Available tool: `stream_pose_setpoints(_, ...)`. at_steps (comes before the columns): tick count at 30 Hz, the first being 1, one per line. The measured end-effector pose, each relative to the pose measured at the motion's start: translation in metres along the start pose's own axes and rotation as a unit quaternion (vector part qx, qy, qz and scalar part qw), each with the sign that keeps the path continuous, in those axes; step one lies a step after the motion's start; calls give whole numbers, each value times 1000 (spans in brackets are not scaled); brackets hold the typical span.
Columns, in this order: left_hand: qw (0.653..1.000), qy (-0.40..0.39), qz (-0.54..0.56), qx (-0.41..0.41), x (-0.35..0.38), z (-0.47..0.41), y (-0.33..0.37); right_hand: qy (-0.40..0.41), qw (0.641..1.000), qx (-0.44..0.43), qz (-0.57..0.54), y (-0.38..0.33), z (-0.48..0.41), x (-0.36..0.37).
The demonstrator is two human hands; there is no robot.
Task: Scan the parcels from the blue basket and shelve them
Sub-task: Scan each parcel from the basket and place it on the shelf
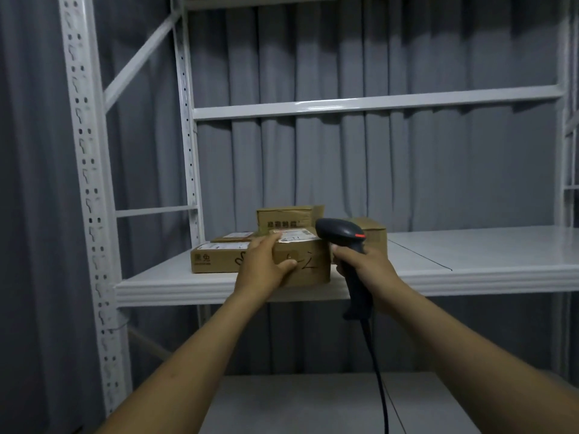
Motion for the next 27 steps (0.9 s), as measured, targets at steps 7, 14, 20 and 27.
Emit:
stream_pose_setpoints(7, 968, 30, -238, 75, 11, 0, 10, 40, 999, 7, -35, 4, 7, -22)
stream_pose_setpoints(14, 949, 8, -315, 24, 25, -20, 12, 52, 997, 30, -41, 5, 16, -30)
stream_pose_setpoints(20, 943, -30, -332, 6, 27, -23, 20, 27, 999, 38, -20, -2, 42, -33)
stream_pose_setpoints(27, 950, -54, -305, 37, 22, 46, 40, 46, 996, 51, 48, -11, 105, -44)
Point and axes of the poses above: each hand's wrist, its own z-axis away from the middle knuckle, its own x-axis out of the palm, y = z × x, the point moved 5 cm from there along -z, towards the middle knuckle, and after that the axes turned 10 degrees about -y, right-handed, at the moved point
